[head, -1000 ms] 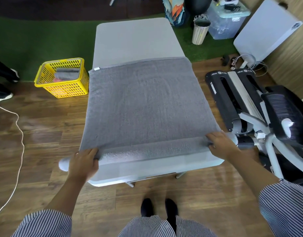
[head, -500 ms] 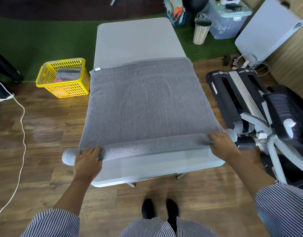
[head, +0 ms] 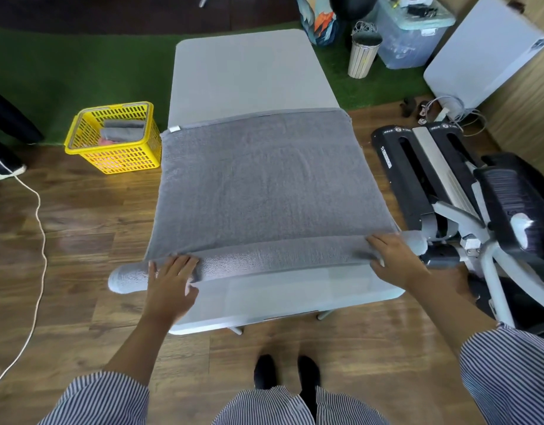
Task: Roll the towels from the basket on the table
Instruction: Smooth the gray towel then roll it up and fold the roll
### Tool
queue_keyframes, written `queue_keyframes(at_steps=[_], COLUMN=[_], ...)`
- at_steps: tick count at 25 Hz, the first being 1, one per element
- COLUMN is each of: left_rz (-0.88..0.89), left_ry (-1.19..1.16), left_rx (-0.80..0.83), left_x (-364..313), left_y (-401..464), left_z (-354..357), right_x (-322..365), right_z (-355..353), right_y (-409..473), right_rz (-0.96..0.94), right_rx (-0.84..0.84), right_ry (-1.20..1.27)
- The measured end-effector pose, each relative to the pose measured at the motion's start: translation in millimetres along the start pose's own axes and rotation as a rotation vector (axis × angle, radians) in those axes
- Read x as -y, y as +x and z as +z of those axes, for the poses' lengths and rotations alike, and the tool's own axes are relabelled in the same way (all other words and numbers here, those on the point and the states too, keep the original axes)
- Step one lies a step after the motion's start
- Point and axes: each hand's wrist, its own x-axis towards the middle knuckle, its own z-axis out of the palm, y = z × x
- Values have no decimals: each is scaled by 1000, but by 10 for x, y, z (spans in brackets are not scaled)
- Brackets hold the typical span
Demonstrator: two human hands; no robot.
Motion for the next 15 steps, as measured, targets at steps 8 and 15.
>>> queue_keyframes(at_steps=[8, 15], left_rz=[17, 1], left_ry=[-19, -33], left_rx=[49, -85], left_x=[-10, -167], left_y=[21, 12], left_z=[-130, -76], right_x=[76, 147], right_z=[-147, 154], right_y=[-16, -26], right_rz=[34, -98], right_rx=[76, -112], right_ry=[-58, 51])
